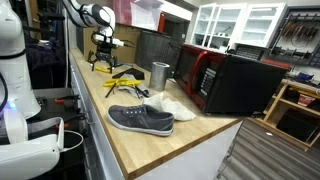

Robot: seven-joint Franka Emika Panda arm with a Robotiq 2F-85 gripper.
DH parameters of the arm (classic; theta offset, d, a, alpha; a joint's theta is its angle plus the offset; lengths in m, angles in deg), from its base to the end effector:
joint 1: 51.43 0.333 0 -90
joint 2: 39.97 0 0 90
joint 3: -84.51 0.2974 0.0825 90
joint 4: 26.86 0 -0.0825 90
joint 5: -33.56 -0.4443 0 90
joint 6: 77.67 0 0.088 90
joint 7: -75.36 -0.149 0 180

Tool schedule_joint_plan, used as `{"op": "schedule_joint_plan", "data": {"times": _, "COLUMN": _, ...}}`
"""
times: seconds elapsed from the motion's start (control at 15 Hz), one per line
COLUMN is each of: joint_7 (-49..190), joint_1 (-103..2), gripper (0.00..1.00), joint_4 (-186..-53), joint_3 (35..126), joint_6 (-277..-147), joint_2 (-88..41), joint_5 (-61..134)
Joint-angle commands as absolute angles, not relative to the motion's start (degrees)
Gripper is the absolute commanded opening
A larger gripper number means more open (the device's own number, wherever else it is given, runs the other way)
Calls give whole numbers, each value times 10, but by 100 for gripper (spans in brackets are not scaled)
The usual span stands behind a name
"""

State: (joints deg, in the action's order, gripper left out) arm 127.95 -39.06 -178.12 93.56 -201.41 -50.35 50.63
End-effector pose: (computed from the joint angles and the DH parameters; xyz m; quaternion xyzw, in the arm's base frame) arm 0.3956 0.1258 0.1813 0.7214 0.6648 -0.1776 0.0785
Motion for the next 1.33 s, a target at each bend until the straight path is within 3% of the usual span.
{"op": "schedule_joint_plan", "data": {"times": 0.0, "joint_7": 1367, "joint_1": -384, "gripper": 100, "joint_4": -1809, "joint_3": 922, "joint_6": -2026, "joint_2": -525, "joint_5": 480}}
{"op": "schedule_joint_plan", "data": {"times": 1.27, "joint_7": 1506, "joint_1": -420, "gripper": 100, "joint_4": -1812, "joint_3": 889, "joint_6": -1952, "joint_2": -536, "joint_5": 526}}
